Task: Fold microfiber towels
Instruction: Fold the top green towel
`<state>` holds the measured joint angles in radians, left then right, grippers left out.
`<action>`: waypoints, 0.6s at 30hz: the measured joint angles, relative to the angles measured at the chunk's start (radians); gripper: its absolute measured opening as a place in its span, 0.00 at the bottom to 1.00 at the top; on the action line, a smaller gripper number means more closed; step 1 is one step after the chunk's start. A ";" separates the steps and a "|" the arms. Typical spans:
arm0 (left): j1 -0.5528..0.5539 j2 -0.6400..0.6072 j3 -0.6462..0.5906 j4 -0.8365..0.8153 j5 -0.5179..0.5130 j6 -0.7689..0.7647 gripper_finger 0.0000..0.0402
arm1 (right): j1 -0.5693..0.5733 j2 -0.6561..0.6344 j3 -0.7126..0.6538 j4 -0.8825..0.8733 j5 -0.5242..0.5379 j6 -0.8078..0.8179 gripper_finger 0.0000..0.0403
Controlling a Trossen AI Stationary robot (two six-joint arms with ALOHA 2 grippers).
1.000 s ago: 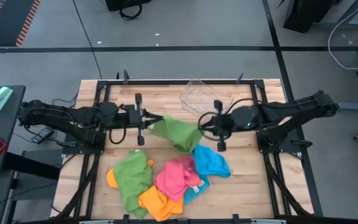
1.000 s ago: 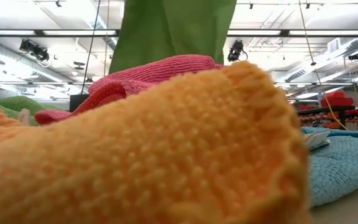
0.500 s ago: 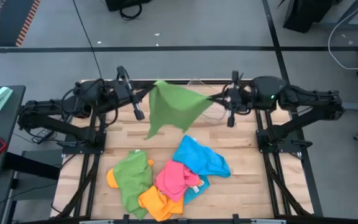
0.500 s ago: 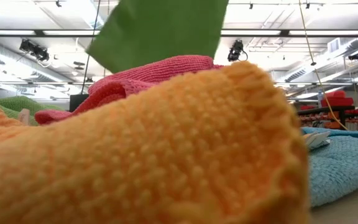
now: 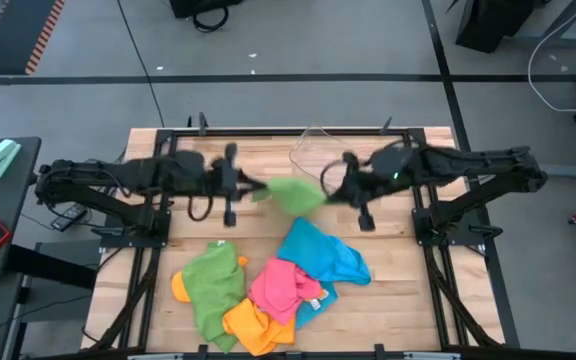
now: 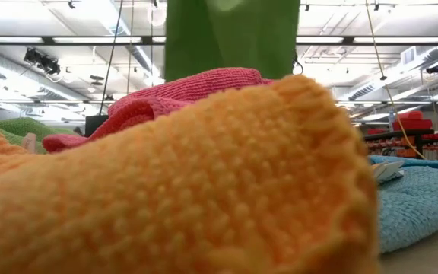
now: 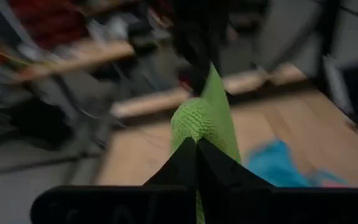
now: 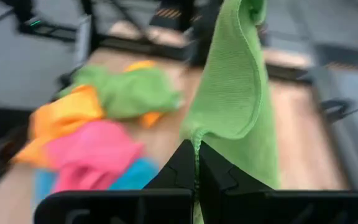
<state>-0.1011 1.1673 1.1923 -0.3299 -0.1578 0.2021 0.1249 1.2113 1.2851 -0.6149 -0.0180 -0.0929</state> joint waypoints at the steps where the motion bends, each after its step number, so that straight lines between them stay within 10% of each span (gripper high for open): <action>1: -0.020 0.012 0.000 -0.029 0.012 -0.033 0.03 | 0.023 0.005 -0.016 0.001 -0.006 0.020 0.02; 18: -0.330 0.278 0.000 -0.162 0.057 -0.337 0.04 | 0.327 0.242 -0.118 0.180 -0.052 0.252 0.02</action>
<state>-0.4309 1.4452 1.1923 -0.4917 -0.1013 -0.1347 0.4520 1.4528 1.1675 -0.4345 -0.0700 0.1593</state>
